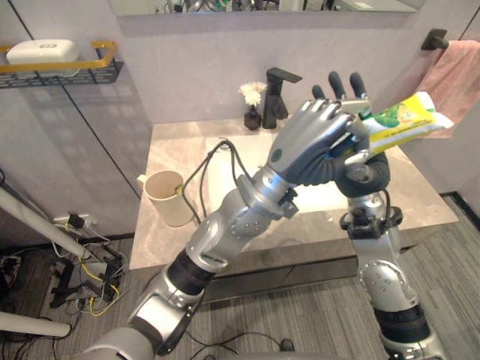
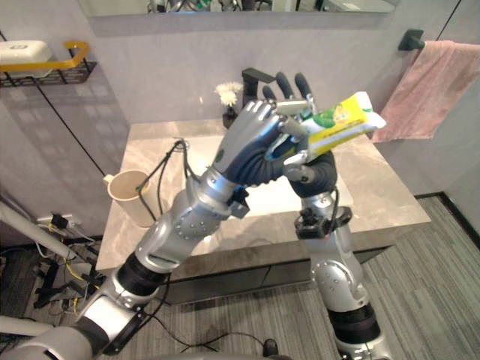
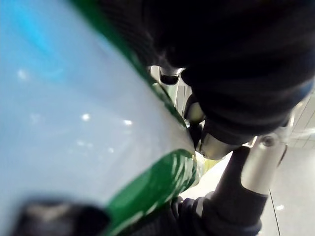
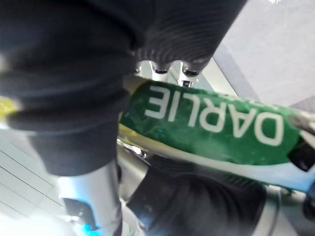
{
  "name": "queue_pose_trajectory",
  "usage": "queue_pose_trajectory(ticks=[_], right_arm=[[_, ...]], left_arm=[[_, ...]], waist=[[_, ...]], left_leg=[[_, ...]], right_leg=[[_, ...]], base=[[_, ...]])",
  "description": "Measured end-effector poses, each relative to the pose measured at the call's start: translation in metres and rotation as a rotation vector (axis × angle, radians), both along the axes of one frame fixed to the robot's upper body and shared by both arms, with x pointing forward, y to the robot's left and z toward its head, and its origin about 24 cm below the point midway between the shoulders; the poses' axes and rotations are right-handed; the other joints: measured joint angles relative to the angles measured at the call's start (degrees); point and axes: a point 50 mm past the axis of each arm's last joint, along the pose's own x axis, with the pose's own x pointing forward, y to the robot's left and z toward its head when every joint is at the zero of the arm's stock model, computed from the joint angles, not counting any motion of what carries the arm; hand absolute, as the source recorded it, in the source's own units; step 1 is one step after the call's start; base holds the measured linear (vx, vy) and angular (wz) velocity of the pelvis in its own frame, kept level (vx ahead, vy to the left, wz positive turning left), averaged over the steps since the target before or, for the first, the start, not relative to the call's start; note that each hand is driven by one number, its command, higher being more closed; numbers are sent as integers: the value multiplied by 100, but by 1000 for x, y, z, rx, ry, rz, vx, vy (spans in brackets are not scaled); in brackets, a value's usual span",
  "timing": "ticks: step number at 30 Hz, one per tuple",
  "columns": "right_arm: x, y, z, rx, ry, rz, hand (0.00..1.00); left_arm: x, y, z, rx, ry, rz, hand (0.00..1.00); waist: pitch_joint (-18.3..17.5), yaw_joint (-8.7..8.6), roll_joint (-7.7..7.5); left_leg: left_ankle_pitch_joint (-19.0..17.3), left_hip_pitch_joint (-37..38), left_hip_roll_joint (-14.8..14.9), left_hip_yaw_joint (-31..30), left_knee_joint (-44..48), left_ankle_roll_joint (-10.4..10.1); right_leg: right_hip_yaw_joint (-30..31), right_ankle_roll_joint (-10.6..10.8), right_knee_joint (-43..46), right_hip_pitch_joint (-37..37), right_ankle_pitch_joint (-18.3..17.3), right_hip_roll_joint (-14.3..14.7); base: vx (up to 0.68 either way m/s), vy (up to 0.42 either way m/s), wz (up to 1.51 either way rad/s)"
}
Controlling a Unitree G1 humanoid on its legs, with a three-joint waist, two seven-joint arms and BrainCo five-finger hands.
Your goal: Organize washtable
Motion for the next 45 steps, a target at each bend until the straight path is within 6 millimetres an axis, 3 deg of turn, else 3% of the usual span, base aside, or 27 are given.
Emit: queue_pose_trajectory(ticks=[7, 13, 22, 45], right_arm=[[-1, -6, 4, 8, -20, -27, 0], [-2, -23, 7, 30, -41, -104, 0], [-4, -27, 9, 37, -53, -120, 0], [-6, -20, -2, 56, -8, -95, 0]], left_arm=[[2, 0, -4, 11, 11, 0, 100], [5, 5, -12, 26, 27, 16, 100], [11, 16, -14, 18, 43, 63, 100], [5, 13, -9, 0, 23, 42, 100]], waist=[[0, 2, 0], [1, 1, -1], [1, 2, -1], [2, -1, 0]], left_leg=[[0, -4, 0, 1, -2, 0], [0, -17, 1, 10, -6, 0], [-1, -33, -1, 13, -17, -1], [-1, -46, -3, -48, -21, -1]], right_leg=[[3, 0, -1, -6, 0, 1], [9, 0, -32, -12, 0, 6], [7, 0, -86, -5, 0, 7], [-73, -1, -86, 14, -1, -1]], base=[[0, 0, 0], [0, 0, 0], [0, 0, 0], [0, 0, 1]])
